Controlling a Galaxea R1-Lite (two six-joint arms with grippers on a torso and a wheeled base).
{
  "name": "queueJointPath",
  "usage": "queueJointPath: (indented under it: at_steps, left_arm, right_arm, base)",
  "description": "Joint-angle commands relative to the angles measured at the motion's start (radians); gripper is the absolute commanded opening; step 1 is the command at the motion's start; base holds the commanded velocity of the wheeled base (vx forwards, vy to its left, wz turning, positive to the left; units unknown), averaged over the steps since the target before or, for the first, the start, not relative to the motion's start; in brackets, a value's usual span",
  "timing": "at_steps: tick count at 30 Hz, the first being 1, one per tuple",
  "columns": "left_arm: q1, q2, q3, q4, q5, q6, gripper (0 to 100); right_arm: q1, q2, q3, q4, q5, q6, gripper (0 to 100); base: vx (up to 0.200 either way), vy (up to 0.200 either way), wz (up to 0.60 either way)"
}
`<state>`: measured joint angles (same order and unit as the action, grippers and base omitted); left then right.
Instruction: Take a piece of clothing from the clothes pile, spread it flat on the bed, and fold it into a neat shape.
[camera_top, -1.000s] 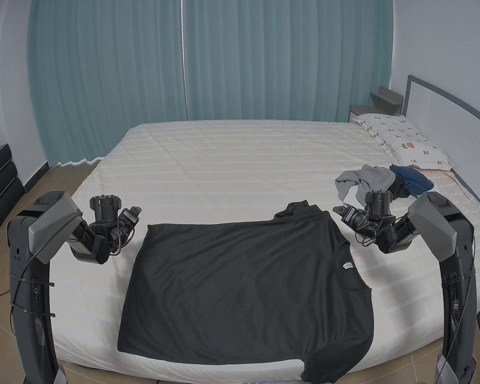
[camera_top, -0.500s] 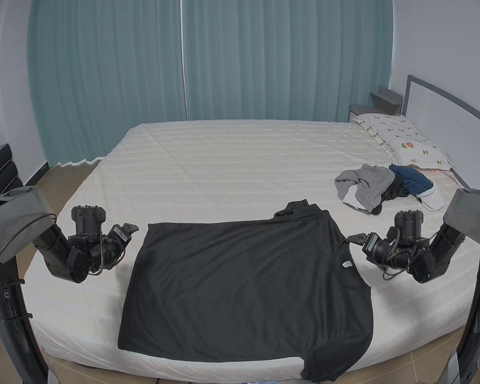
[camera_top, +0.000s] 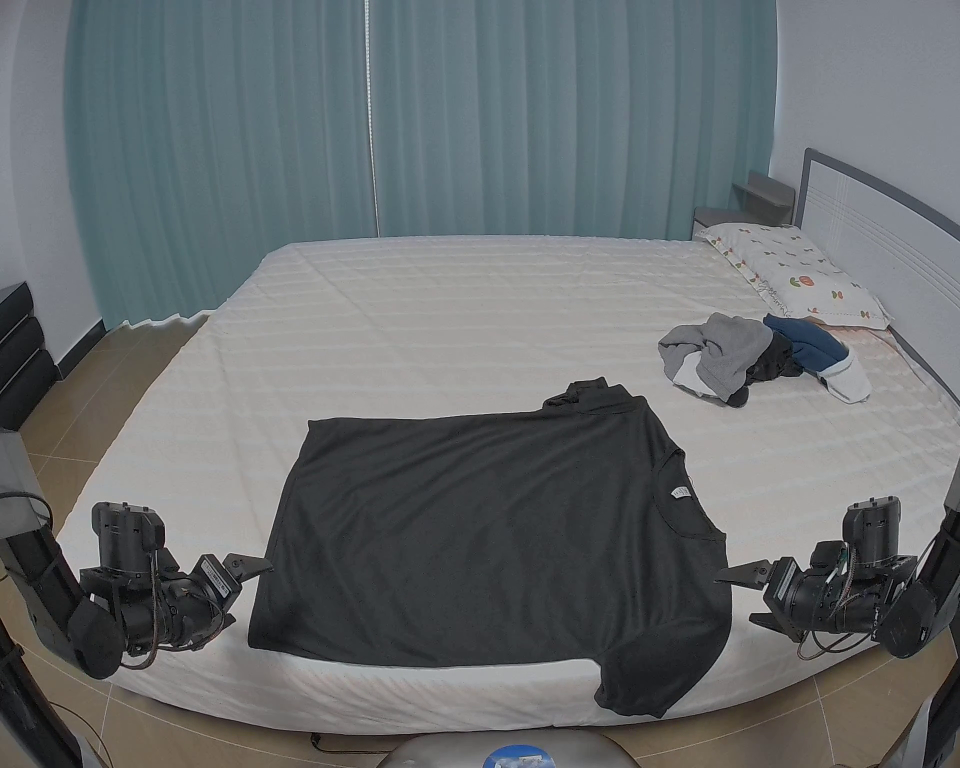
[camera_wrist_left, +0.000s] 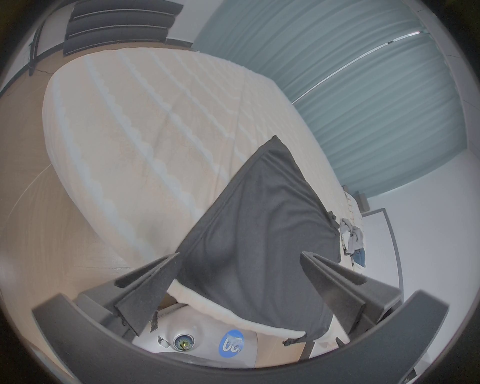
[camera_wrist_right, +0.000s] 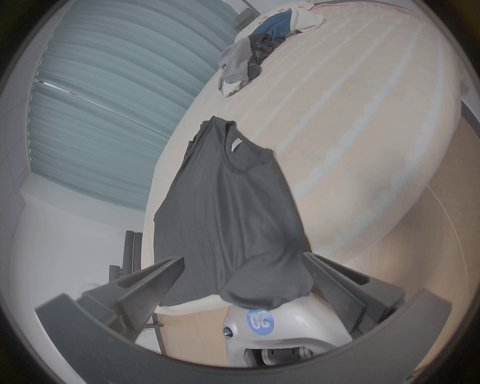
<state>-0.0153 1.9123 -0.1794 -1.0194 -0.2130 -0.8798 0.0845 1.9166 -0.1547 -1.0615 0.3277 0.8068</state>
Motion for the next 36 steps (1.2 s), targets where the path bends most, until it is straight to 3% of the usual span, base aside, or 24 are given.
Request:
queueJointPath:
  at_steps: [1, 5, 16, 28, 36]
  left_arm:
    - [-0.006, 0.113, 0.066, -0.111, -0.005, 0.005, 100]
    - [-0.008, 0.217, 0.057, -0.217, 0.01, 0.007, 100]
    - [-0.103, 0.379, 0.066, -0.367, 0.193, 0.042, 100]
    - [-0.117, 0.372, 0.037, -0.372, 0.198, 0.031, 100]
    - [-0.117, 0.321, 0.031, -0.378, 0.19, -0.051, 100]
  right_arm:
    - [0.005, -0.041, 0.026, -0.009, 0.01, 0.006, 100]
    - [0.006, -0.041, 0.027, -0.009, 0.01, 0.006, 100]
    - [0.012, -0.031, 0.038, -0.043, 0.007, 0.006, 100]
    - [0.018, -0.024, 0.066, -0.103, 0.008, 0.008, 100]
    - [0.018, -0.016, 0.064, -0.104, 0.007, 0.006, 100]
  base:
    - [0.0, 0.0, 0.0]
    - [0.0, 0.0, 0.0]
    - [0.0, 0.0, 0.0]
    - [0.0, 0.0, 0.0]
    - [0.0, 0.0, 0.0]
